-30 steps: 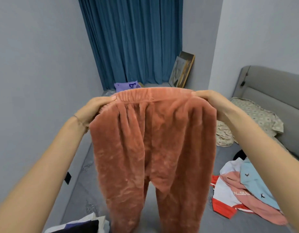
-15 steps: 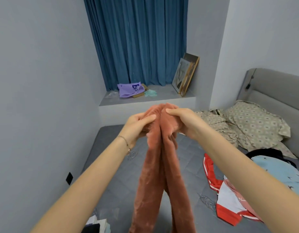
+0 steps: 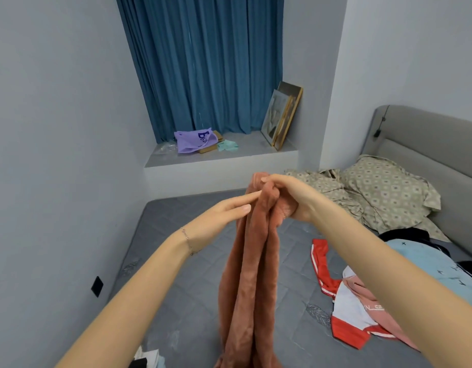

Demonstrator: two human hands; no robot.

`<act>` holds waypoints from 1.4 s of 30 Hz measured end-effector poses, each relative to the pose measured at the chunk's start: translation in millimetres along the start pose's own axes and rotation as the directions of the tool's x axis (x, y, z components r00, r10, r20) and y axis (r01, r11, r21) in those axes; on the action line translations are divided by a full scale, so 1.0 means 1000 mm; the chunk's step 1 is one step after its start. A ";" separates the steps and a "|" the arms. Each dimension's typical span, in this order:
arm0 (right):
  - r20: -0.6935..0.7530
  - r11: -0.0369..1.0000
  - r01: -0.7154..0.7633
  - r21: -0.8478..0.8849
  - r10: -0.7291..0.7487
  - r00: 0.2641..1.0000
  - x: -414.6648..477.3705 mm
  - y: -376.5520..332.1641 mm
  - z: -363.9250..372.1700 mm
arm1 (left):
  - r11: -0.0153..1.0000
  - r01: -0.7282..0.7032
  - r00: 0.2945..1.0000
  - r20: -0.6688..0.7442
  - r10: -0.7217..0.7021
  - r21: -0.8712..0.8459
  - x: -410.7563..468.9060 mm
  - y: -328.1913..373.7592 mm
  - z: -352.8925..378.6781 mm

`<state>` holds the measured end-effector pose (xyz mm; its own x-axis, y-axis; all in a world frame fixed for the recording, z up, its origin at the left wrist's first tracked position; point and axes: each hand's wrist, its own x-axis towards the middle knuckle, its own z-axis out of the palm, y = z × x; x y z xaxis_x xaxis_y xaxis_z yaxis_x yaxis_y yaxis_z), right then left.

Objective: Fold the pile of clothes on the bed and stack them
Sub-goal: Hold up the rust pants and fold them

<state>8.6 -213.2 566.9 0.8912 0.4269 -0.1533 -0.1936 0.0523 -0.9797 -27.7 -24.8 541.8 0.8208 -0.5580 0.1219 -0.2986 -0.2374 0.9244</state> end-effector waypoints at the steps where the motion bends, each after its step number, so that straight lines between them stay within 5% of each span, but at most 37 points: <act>1: 0.000 1.000 -0.007 -0.026 0.007 1.000 -0.003 -0.003 -0.001 | 1.000 0.011 1.000 0.012 -0.011 0.007 -0.001 -0.001 0.000; 5: -0.026 0.985 -0.041 -0.168 0.037 0.999 -0.010 -0.009 -0.005 | 1.000 -0.008 1.000 -0.020 0.008 0.008 0.001 -0.002 -0.004; 9: 0.043 0.997 0.064 -0.037 -0.062 0.997 -0.016 -0.016 -0.009 | 0.983 0.044 0.876 -0.466 -0.123 -0.177 0.008 -0.015 -0.014; 12: 0.144 0.969 0.196 0.151 -0.218 0.965 -0.020 -0.026 -0.003 | 0.973 0.189 0.901 -0.370 -0.225 -0.131 0.023 -0.018 -0.012; 16: 0.245 0.960 0.217 0.177 -0.257 0.935 -0.023 -0.037 -0.004 | 0.923 0.141 0.925 -0.285 -0.251 -0.358 0.031 -0.001 -0.014; 19: 0.205 0.980 0.189 -0.069 -0.171 0.964 -0.027 -0.041 -0.022 | 0.938 0.006 0.950 -0.292 -0.114 -0.346 0.024 0.006 -0.020; 23: 0.091 0.835 0.122 -0.537 -0.087 0.992 -0.036 -0.045 -0.040 | 0.966 -0.075 0.917 -0.398 -0.030 -0.247 0.022 0.015 -0.016; 28: 0.026 0.742 0.152 -0.653 -0.178 0.984 -0.032 -0.041 -0.010 | 0.980 -0.109 0.881 -0.473 0.018 -0.166 0.026 0.022 -0.003; 31: -0.040 0.815 0.218 -0.537 -0.283 0.958 -0.029 -0.035 -0.002 | 0.979 -0.050 0.945 -0.327 -0.018 -0.196 0.016 0.001 -0.012; 35: -0.075 0.920 0.311 -0.237 -0.337 0.939 -0.022 -0.023 0.012 | 0.960 0.266 0.958 -0.089 -0.273 -0.084 -0.009 -0.068 0.003; 38: -0.167 0.953 0.300 -0.036 -0.302 0.939 -0.019 -0.022 0.014 | 0.925 0.351 0.928 -0.076 -0.365 -0.149 -0.030 -0.105 0.006; 42: -0.283 0.963 0.264 0.047 -0.240 0.929 -0.021 -0.017 0.000 | 0.932 0.273 0.936 -0.157 -0.315 -0.239 -0.046 -0.091 -0.020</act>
<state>-7.4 -222.9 587.2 0.9901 0.1286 0.0566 0.0293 0.2052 -0.9783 -28.0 38.5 459.4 0.9390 -0.3224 -0.1199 0.0621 -0.1839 0.9810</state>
